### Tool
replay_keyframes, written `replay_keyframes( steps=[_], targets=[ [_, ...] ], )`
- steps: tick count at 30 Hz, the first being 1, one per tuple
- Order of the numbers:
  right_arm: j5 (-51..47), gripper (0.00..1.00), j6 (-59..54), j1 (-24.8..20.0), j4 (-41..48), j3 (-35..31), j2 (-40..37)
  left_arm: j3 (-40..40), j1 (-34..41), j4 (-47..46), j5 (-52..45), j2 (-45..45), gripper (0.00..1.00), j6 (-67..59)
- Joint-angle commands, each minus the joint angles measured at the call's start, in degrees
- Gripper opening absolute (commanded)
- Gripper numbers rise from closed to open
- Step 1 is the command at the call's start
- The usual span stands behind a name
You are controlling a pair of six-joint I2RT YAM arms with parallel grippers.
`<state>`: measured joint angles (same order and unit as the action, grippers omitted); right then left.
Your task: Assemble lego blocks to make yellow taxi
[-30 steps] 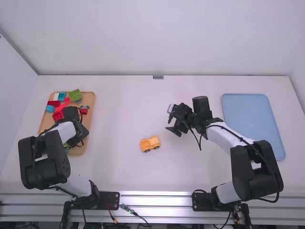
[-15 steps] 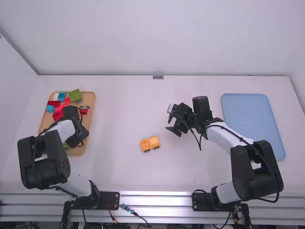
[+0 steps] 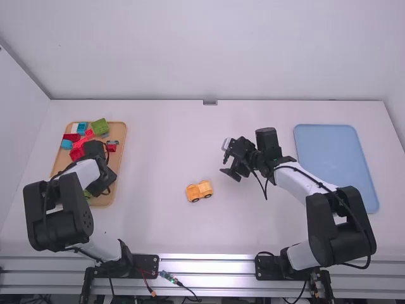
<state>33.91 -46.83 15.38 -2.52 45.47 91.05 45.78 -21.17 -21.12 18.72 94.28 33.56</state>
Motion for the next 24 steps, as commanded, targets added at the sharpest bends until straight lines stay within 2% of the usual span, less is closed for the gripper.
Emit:
replay_keyframes(
  steps=[1, 9, 19, 24],
  targets=[
    [0.3, 0.99, 0.3, 0.0, 0.2, 1.4, -0.3, -0.8, -0.2, -0.5, 2.7, -0.2, 0.51, 2.0],
    [0.3, 0.99, 0.3, 0.0, 0.2, 1.4, -0.3, -1.1, -0.2, -1.2, 4.3, -0.2, 0.55, 4.2],
    [0.3, 0.99, 0.3, 0.0, 0.2, 1.4, -0.3, -1.5, -0.2, 0.1, 4.3, -0.2, 0.54, 1.0],
    [0.3, 0.99, 0.3, 0.0, 0.2, 1.4, -0.3, -3.4, -0.2, 4.2, 1.2, -0.2, 0.53, -5.0]
  ],
)
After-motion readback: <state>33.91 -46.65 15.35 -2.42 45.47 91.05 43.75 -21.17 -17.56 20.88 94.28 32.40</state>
